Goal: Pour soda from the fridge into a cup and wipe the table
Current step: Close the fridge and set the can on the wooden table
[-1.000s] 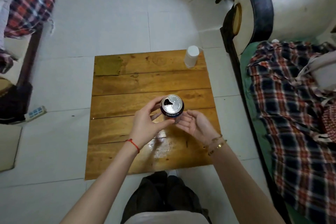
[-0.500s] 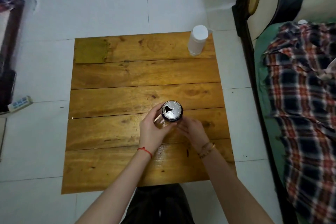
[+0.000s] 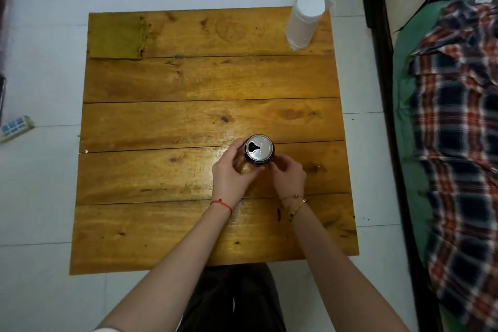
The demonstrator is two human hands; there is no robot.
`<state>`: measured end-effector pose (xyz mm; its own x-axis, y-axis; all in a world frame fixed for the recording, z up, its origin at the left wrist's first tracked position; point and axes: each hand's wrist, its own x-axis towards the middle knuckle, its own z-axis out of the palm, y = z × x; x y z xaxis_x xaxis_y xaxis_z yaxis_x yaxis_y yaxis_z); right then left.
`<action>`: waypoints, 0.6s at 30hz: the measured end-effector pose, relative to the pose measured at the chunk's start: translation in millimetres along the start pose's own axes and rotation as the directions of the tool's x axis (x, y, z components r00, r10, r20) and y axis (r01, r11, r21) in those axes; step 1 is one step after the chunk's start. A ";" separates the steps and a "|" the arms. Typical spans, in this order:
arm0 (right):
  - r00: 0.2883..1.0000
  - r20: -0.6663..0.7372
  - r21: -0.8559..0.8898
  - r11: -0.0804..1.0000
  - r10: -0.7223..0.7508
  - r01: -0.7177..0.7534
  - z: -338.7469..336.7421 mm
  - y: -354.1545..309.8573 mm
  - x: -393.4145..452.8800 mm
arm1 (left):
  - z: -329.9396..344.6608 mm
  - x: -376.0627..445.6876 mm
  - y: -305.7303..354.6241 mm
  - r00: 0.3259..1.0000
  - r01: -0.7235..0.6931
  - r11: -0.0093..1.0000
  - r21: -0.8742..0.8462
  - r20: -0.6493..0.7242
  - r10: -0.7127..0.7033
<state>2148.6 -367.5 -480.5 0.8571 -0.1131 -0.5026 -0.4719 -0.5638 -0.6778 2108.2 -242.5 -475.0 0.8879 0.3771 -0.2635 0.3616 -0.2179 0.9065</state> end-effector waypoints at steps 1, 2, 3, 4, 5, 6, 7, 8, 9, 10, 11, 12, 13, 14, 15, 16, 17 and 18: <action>1.000 -0.001 -0.005 1.000 -0.008 0.008 0.9 2.1 0.7 | 1.0 -0.3 -2.3 1.000 0.002 1.000 0.018 -0.001 -0.002; 1.000 0.001 -0.009 1.000 -0.012 0.012 1.5 3.7 1.4 | 1.7 -1.1 -3.6 1.000 0.007 1.000 0.030 0.000 -0.007; 1.000 0.000 -0.008 1.000 -0.014 0.014 2.6 5.4 1.8 | 2.4 -1.7 -5.4 1.000 0.011 0.999 0.038 0.001 -0.011; 1.000 0.003 -0.008 1.000 -0.012 0.012 3.6 7.1 1.5 | 3.1 -2.5 -7.5 1.000 0.015 0.999 0.045 0.002 -0.015; 1.000 0.007 -0.008 1.000 -0.008 0.008 4.6 8.2 0.9 | 3.7 -3.5 -9.9 1.000 0.016 0.999 0.050 0.004 -0.016; 1.000 0.015 -0.008 1.000 -0.003 0.003 5.4 9.1 0.1 | 4.3 -4.4 -12.4 1.000 0.016 0.999 0.052 0.006 -0.016; 1.000 0.025 -0.011 1.000 -0.003 0.003 5.4 9.2 -1.3 | 4.7 -5.1 -14.9 1.000 0.014 0.999 0.051 0.010 -0.014; 0.999 0.036 -0.012 1.000 -0.003 0.003 5.1 9.2 -3.3 | 5.0 -5.7 -16.9 1.000 0.008 0.999 0.053 0.014 -0.008; 0.999 0.045 -0.011 1.000 -0.005 0.005 4.7 9.2 -5.1 | 5.2 -6.3 -18.4 1.000 0.000 0.998 0.058 0.019 -0.001; 0.999 0.052 -0.007 1.000 -0.008 0.008 4.4 9.2 -6.6 | 5.0 -7.1 -18.9 1.000 -0.006 0.998 0.063 0.029 0.004; 0.998 0.061 -0.003 1.000 -0.011 0.011 3.5 8.8 -8.3 | 4.4 -8.0 -18.5 0.999 -0.006 0.997 0.072 0.042 0.003; 0.997 0.073 -0.005 1.000 -0.013 0.014 2.0 8.2 -10.5 | 3.6 -8.9 -17.8 0.998 -0.007 0.996 0.092 0.057 0.001; 0.996 0.088 -0.017 1.000 -0.014 0.016 -0.3 7.2 -13.2 | 2.2 -9.5 -17.4 0.997 -0.008 0.992 0.126 0.071 -0.001; 0.994 0.105 -0.042 0.999 -0.015 0.019 -3.2 6.2 -16.6 | 0.1 -10.9 -16.5 0.996 -0.006 0.985 0.171 0.089 -0.010; 0.992 0.123 -0.077 0.997 -0.020 0.029 -6.9 5.0 -20.0 | -3.2 -12.6 -15.8 0.994 0.007 0.975 0.220 0.108 -0.032; 0.990 0.141 -0.116 0.992 -0.029 0.045 -10.9 4.2 -23.6 | -7.7 -14.7 -14.6 0.990 0.025 0.962 0.272 0.129 -0.062; 0.985 0.167 -0.156 0.985 -0.043 0.069 -15.8 2.9 -27.3 | -13.5 -17.1 -13.2 0.985 0.034 0.944 0.327 0.150 -0.087; 0.978 0.198 -0.197 0.975 -0.060 0.099 -21.2 1.3 -31.5 | -19.9 -20.3 -11.5 0.980 0.029 0.922 0.387 0.171 -0.102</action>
<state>2125.4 -382.0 -454.2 0.8257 0.0849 -0.5576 -0.3344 -0.7224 -0.6053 2080.3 -229.7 -473.5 0.8817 0.2382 -0.4073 0.4689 -0.5382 0.7003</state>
